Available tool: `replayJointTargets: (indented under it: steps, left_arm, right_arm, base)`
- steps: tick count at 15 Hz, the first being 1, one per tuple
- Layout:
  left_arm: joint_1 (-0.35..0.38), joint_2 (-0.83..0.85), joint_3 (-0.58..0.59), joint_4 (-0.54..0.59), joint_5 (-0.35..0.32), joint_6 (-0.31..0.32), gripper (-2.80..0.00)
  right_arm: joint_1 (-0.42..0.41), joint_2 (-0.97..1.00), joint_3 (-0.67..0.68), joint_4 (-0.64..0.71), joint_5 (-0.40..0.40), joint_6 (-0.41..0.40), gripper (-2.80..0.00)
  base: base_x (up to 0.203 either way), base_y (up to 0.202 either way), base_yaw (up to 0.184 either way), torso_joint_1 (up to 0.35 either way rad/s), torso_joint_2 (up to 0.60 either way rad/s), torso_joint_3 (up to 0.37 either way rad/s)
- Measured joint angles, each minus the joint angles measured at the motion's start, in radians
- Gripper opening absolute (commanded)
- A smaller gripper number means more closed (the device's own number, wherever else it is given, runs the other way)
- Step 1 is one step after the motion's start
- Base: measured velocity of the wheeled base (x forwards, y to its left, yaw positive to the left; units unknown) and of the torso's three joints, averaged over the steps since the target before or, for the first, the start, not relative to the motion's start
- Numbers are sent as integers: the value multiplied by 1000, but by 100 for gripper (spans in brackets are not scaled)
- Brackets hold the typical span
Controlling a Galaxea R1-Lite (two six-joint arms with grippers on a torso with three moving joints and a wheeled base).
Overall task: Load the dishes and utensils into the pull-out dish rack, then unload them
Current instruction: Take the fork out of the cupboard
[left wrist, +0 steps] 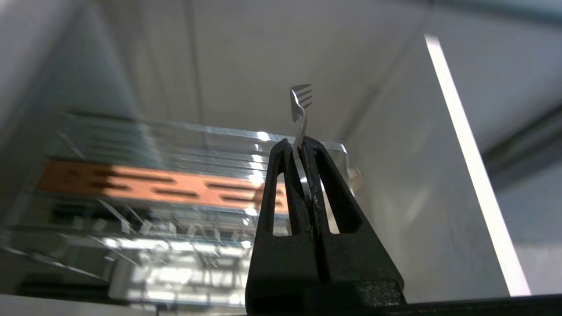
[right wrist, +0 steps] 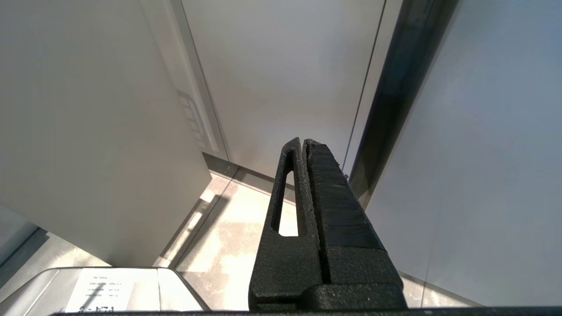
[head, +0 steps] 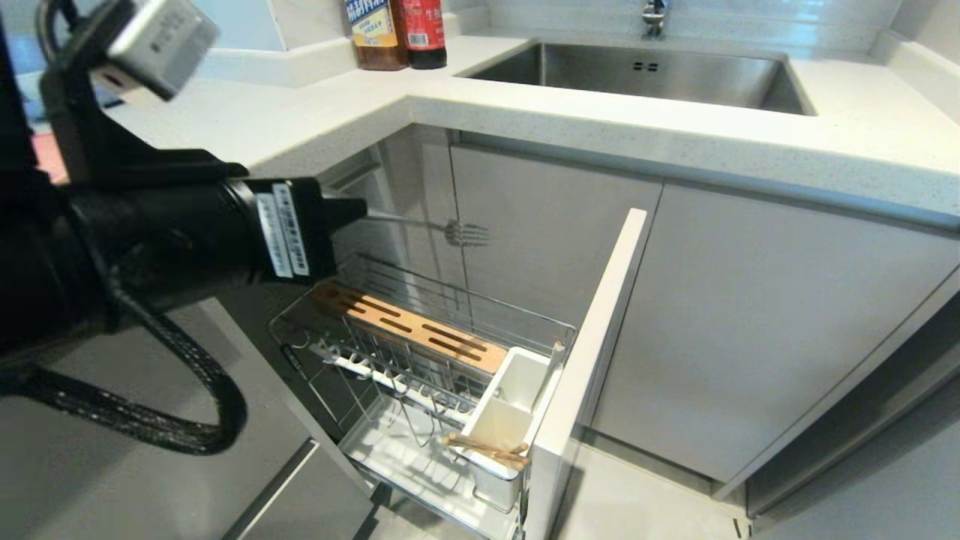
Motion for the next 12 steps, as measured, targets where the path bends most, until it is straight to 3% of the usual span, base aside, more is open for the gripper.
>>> replayJointTargets:
  steps: [8,12]
  left_arm:
    - [182,-169,-98,-12,-16,16,-280]
    - [359,-239,-134,-26,-95,17,-280]
  right_arm:
    - [1,0,0,0,0,0,-280]
    - [0,0,0,0,0,0,-280]
  base:
    - [0,0,0,0,0,0]
    - [0,0,0,0,0,0]
